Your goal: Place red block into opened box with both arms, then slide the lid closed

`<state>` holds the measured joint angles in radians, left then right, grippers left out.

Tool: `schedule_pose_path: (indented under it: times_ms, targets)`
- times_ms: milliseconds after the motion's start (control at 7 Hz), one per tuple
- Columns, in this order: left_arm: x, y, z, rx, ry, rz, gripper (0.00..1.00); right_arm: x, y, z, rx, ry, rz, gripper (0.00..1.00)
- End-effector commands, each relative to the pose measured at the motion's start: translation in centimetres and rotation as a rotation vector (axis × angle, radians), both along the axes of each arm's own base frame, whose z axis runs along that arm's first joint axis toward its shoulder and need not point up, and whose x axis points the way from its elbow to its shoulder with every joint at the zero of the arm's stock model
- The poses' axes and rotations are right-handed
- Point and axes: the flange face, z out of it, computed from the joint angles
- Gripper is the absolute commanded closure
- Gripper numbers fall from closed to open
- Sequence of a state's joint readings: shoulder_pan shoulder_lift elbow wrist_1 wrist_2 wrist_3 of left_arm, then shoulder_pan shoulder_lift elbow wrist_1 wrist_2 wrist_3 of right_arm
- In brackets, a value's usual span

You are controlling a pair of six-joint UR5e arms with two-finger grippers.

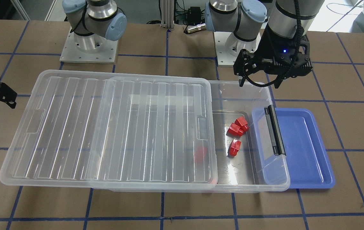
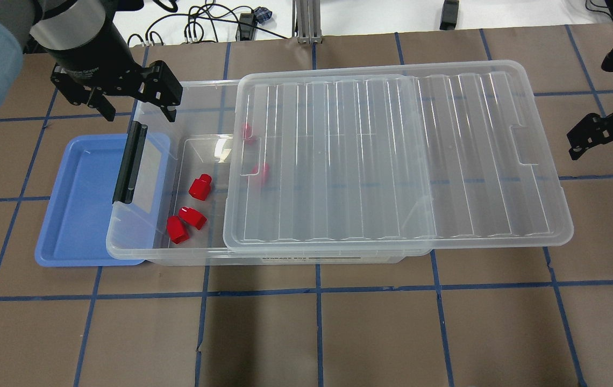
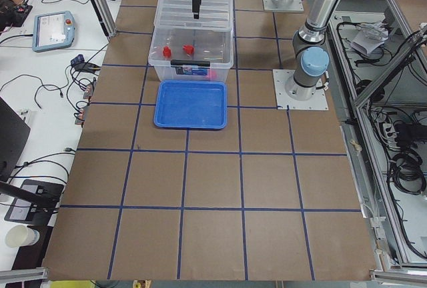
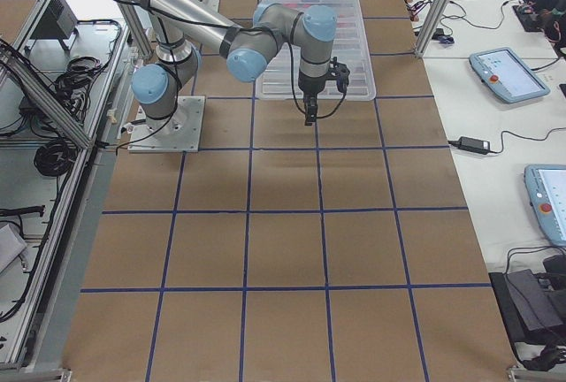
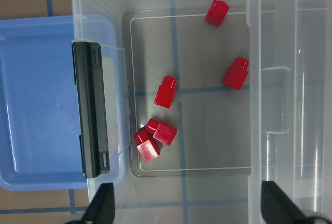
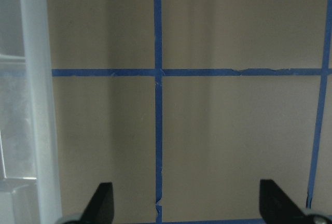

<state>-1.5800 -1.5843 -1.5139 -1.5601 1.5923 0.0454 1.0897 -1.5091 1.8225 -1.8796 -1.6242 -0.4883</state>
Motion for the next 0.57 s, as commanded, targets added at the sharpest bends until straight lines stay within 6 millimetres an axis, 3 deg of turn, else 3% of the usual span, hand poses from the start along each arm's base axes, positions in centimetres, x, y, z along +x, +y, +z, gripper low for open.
schedule_pose_path:
  times_ms: [0,429]
  targets:
    - [0.0,0.2,0.3,-0.009,0.002,-0.001,0.0,0.6,0.3,-1.1,0.013,-0.01,0.0,0.0]
    - [0.0,0.6,0.8,-0.016,-0.003,-0.007,0.0,3.0,-0.4,-2.1,0.03,-0.02,0.028,0.0]
